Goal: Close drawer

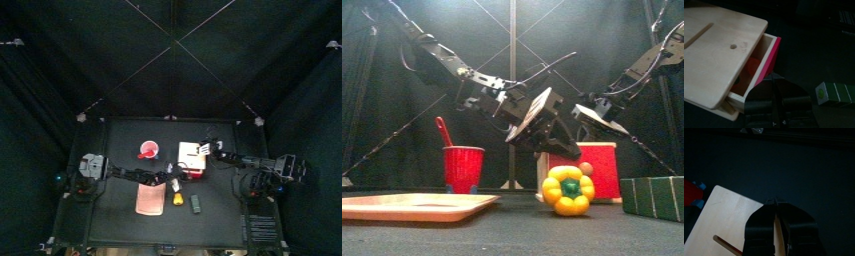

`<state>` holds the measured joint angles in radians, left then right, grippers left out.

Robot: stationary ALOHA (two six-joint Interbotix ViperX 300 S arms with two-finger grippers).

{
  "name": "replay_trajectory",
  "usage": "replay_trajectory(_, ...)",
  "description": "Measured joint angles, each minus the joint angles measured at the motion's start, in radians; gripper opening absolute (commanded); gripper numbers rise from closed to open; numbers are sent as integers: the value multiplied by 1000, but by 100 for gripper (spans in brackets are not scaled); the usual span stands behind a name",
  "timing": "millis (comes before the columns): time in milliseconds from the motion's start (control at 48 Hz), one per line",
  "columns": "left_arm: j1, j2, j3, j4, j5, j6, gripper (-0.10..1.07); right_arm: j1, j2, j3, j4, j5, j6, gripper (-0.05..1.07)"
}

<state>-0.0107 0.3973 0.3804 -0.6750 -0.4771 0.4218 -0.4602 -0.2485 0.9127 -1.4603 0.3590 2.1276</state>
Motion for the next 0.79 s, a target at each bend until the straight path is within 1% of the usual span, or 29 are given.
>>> replay_trajectory(417, 37, 5, -2, 0, -3, 0, 34, 0, 0, 0, 0, 0, 2, 38)
replay_trajectory(792, 46, 8, -6, 3, -3, 2, 34, 2, 0, 0, 0, 0, 0, 38)
